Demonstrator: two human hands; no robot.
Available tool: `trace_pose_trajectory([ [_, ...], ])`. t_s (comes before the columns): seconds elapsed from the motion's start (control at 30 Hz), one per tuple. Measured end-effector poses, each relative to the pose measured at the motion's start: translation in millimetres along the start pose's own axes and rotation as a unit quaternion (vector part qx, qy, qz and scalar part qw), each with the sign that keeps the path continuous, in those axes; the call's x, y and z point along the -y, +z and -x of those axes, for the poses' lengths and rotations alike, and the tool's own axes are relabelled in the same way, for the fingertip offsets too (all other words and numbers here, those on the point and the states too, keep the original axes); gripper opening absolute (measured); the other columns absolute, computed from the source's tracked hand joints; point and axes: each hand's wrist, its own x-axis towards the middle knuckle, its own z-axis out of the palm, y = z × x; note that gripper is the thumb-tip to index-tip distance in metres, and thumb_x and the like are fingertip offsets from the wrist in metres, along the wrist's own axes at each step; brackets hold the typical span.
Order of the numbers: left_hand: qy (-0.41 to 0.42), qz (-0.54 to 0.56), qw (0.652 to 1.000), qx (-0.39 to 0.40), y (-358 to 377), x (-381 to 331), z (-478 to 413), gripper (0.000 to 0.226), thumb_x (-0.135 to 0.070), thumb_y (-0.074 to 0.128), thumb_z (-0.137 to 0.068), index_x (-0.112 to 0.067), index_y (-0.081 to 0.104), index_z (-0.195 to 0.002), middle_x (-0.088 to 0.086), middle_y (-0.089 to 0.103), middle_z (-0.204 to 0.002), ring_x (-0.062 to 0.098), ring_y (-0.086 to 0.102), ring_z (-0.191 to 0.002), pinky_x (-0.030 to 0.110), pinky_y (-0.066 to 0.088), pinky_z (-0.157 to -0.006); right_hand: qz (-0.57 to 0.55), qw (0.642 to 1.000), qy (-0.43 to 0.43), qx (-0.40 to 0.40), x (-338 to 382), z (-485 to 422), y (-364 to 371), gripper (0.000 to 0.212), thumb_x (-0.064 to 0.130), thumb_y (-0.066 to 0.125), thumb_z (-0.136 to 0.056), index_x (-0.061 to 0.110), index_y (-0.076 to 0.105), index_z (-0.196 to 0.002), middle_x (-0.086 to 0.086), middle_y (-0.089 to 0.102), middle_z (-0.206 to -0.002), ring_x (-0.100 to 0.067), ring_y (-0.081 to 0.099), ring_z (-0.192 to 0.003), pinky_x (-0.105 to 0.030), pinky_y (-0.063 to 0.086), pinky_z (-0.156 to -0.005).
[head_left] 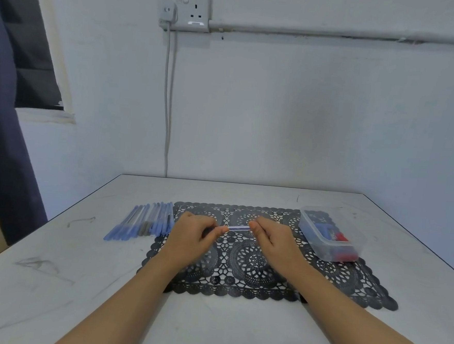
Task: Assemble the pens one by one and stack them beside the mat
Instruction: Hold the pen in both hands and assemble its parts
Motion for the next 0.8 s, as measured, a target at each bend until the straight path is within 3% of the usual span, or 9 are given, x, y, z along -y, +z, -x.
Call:
trace_pose_trajectory([
  [0.1, 0.088, -0.076, 0.991, -0.073, -3.3, 5.0, -1.9, 0.054, -0.064, 0.035, -0.089, -0.022, 0.061, -0.066, -0.012, 0.052, -0.055, 0.002, 0.043, -0.053, 0.023, 0.031, -0.069, -0.095, 0.989, 0.115, 0.018, 8.1, -0.6, 4.3, 0.041, 0.031, 0.044, -0.096, 0.026, 0.048, -0.056, 0.003, 0.05, -0.045, -0.017, 0.051, -0.048, -0.037, 0.047, -0.056],
  [0.23, 0.182, -0.143, 0.961, -0.149, -6.5, 8.7, -4.7, 0.044, -0.053, 0.048, -0.089, -0.019, 0.065, -0.069, -0.01, 0.058, -0.062, 0.008, 0.049, -0.061, 0.023, 0.03, -0.069, -0.2, 0.956, 0.207, 0.063, 12.1, -1.4, 6.1, 0.045, 0.03, 0.043, -0.097, 0.019, 0.043, -0.054, 0.005, 0.041, -0.04, -0.019, 0.045, -0.044, -0.033, 0.042, -0.056],
  [0.33, 0.203, -0.156, 0.953, -0.163, -8.2, 10.9, -6.1, 0.04, -0.05, 0.052, -0.088, -0.018, 0.066, -0.07, -0.008, 0.061, -0.066, 0.009, 0.051, -0.063, 0.022, 0.029, -0.07, -0.239, 0.941, 0.23, 0.065, 15.0, -0.7, 7.4, 0.045, 0.029, 0.043, -0.097, 0.016, 0.041, -0.054, 0.001, 0.038, -0.044, -0.016, 0.042, -0.04, -0.03, 0.04, -0.053],
  [0.4, 0.193, -0.159, 0.957, -0.145, -9.1, 14.3, -7.5, 0.037, -0.049, 0.052, -0.088, -0.018, 0.066, -0.073, -0.008, 0.06, -0.069, 0.009, 0.049, -0.065, 0.02, 0.027, -0.069, -0.188, 0.962, 0.194, 0.048, 15.8, 1.8, 10.0, 0.04, 0.03, 0.043, -0.097, 0.017, 0.049, -0.059, 0.002, 0.045, -0.047, -0.013, 0.043, -0.043, -0.029, 0.04, -0.051],
  [0.47, 0.157, -0.165, 0.966, -0.125, -10.8, 20.2, -8.9, 0.037, -0.048, 0.049, -0.088, -0.018, 0.065, -0.076, -0.008, 0.059, -0.071, 0.009, 0.047, -0.067, 0.021, 0.029, -0.068, -0.08, 0.988, 0.119, 0.061, 16.4, 4.8, 12.2, 0.026, 0.032, 0.043, -0.096, 0.022, 0.057, -0.077, 0.003, 0.053, -0.06, -0.009, 0.044, -0.05, -0.027, 0.039, -0.051],
  [0.53, 0.079, -0.158, 0.976, -0.124, -13.5, 27.4, -9.1, 0.034, -0.041, 0.046, -0.091, -0.015, 0.066, -0.081, -0.006, 0.06, -0.074, 0.012, 0.049, -0.07, 0.029, 0.039, -0.067, 0.043, 0.989, 0.067, 0.126, 14.3, 7.1, 15.5, 0.024, 0.039, 0.042, -0.095, 0.024, 0.058, -0.104, 0.005, 0.061, -0.088, -0.007, 0.054, -0.074, -0.026, 0.048, -0.069],
  [0.6, -0.019, -0.131, 0.98, -0.146, -18.3, 34.8, -8.8, 0.026, -0.027, 0.048, -0.094, -0.011, 0.068, -0.09, 0.0, 0.063, -0.08, 0.019, 0.054, -0.077, 0.035, 0.044, -0.068, 0.125, 0.972, 0.051, 0.19, 9.9, 9.7, 18.7, 0.044, 0.051, 0.038, -0.093, 0.025, 0.048, -0.127, 0.005, 0.053, -0.123, -0.007, 0.049, -0.111, -0.029, 0.041, -0.097],
  [0.67, -0.108, -0.111, 0.973, -0.168, -28.0, 42.2, -9.3, 0.021, -0.012, 0.049, -0.094, -0.004, 0.066, -0.102, 0.009, 0.063, -0.089, 0.027, 0.054, -0.087, 0.038, 0.042, -0.073, 0.162, 0.956, 0.043, 0.24, 7.7, 12.5, 22.5, 0.069, 0.067, 0.028, -0.085, 0.027, 0.031, -0.142, 0.006, 0.032, -0.146, -0.009, 0.03, -0.133, -0.03, 0.027, -0.11],
  [0.8, -0.295, -0.086, 0.93, -0.203, -62.9, 72.8, -1.4, 0.027, 0.0, 0.044, -0.091, -0.003, 0.064, -0.11, 0.019, 0.06, -0.097, 0.034, 0.055, -0.089, 0.035, 0.041, -0.07, 0.21, 0.928, 0.033, 0.306, 5.2, 14.7, 28.4, 0.102, 0.084, -0.002, -0.062, 0.03, 0.009, -0.148, 0.009, 0.005, -0.156, -0.01, 0.005, -0.143, -0.035, 0.012, -0.117],
])
